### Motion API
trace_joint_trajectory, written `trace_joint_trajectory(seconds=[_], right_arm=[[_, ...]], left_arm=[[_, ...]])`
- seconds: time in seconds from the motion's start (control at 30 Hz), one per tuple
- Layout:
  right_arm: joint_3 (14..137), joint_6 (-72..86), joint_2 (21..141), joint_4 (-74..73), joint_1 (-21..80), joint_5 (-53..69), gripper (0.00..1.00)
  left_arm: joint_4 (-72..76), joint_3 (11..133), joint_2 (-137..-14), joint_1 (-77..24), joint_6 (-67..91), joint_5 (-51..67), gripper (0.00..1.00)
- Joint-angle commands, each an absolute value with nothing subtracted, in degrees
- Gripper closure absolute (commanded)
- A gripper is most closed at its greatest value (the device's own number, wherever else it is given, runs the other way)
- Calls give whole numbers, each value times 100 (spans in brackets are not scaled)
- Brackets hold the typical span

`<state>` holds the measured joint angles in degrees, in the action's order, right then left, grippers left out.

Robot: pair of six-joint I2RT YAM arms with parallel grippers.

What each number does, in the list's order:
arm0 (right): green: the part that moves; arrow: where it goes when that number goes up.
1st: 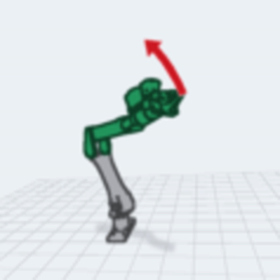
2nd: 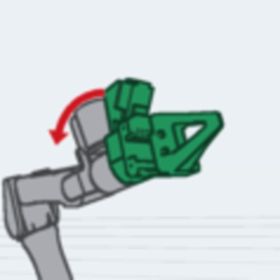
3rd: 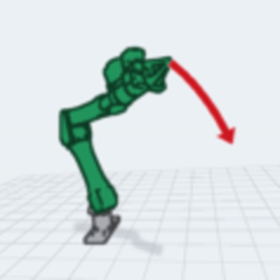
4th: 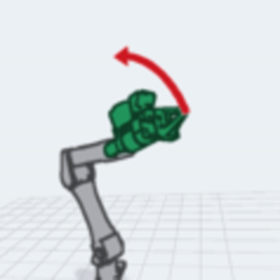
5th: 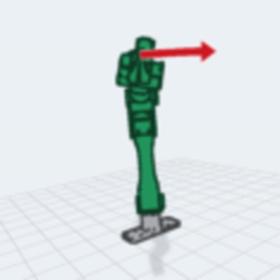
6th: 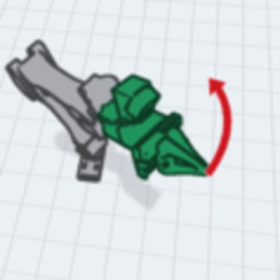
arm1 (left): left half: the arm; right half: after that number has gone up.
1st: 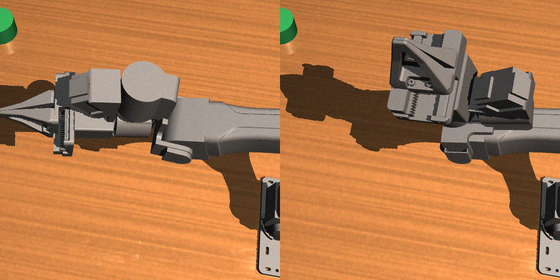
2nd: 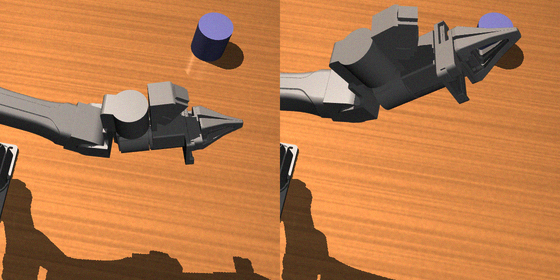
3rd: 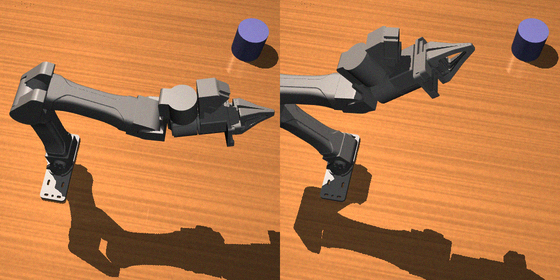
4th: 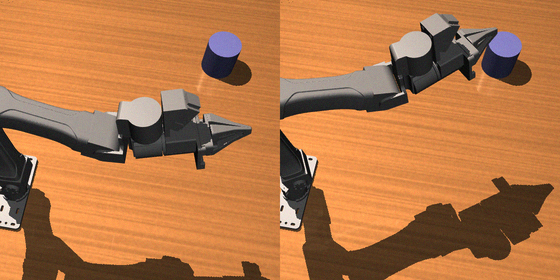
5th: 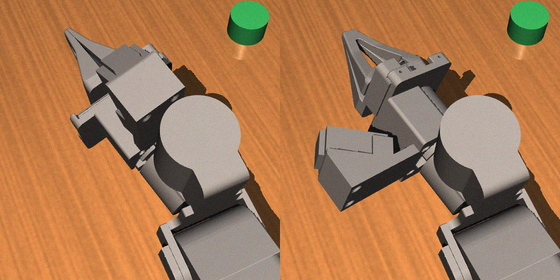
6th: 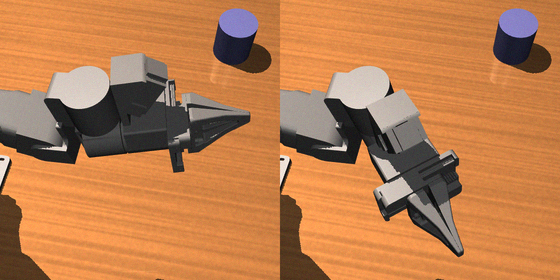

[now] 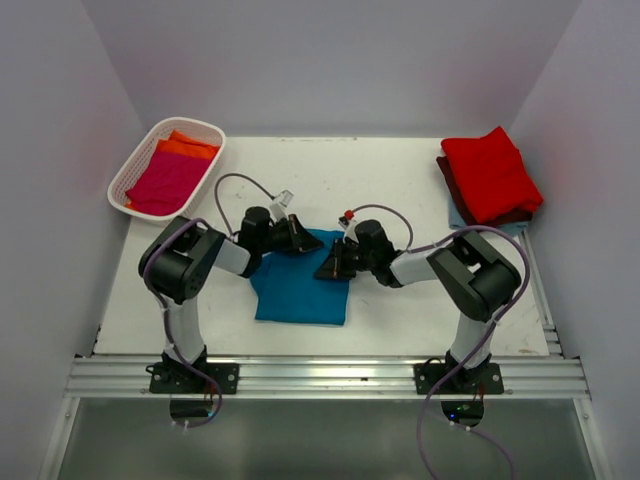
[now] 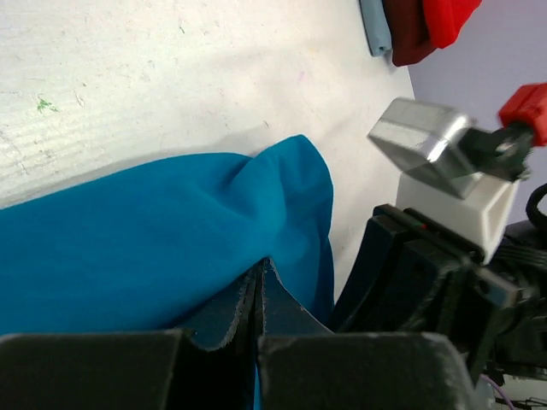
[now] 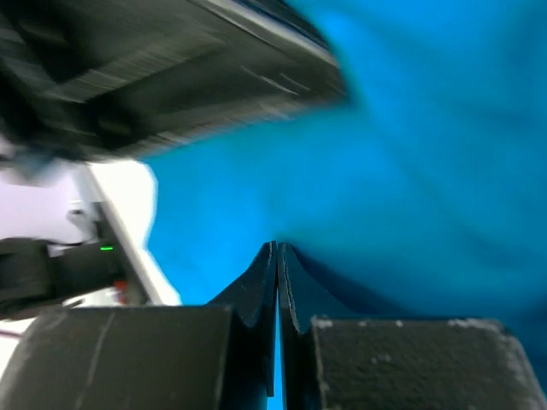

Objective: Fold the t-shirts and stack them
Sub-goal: Smooth out wrinkles on the folded tshirt, then put the neatly folded tshirt into the corner of the board with the right arm

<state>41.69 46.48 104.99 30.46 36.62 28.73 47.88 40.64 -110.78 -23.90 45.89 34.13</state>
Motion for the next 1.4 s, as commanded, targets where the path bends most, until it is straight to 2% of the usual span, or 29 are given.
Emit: trace_joint_trajectory(seconds=[0.0,0.53,0.8,0.9,1.0,1.1,1.23,1.33,1.37], right_arm=[[4175,4131,10600,1987,3656,2338,100],[3604,3920,10090,1292,3674,1688,100],[3401,3885,9897,1239,3683,1670,100],[3401,3858,9888,1204,3674,1670,100],[3428,3823,9888,1230,3683,1696,100],[3498,3753,9800,1292,3674,1810,100],[3700,3595,9431,1345,3665,1933,100],[3946,3481,9089,1248,3665,1917,100],[4077,3463,8957,1161,3648,1855,94]], left_arm=[[4817,4359,-11180,-2347,4421,3401,100],[4860,5835,-12866,-1785,4359,3832,100],[5036,7153,-13869,-1188,4903,4411,100],[5641,7155,-13878,-994,5457,4693,100],[5836,6935,-13405,-932,5599,4720,100],[5328,6514,-12457,-993,5283,4615,100],[3873,5802,-10623,-1221,4563,4114,100],[2433,5476,-9681,-1677,3581,3212,100],[2069,5432,-9520,-2009,3412,3008,100]])
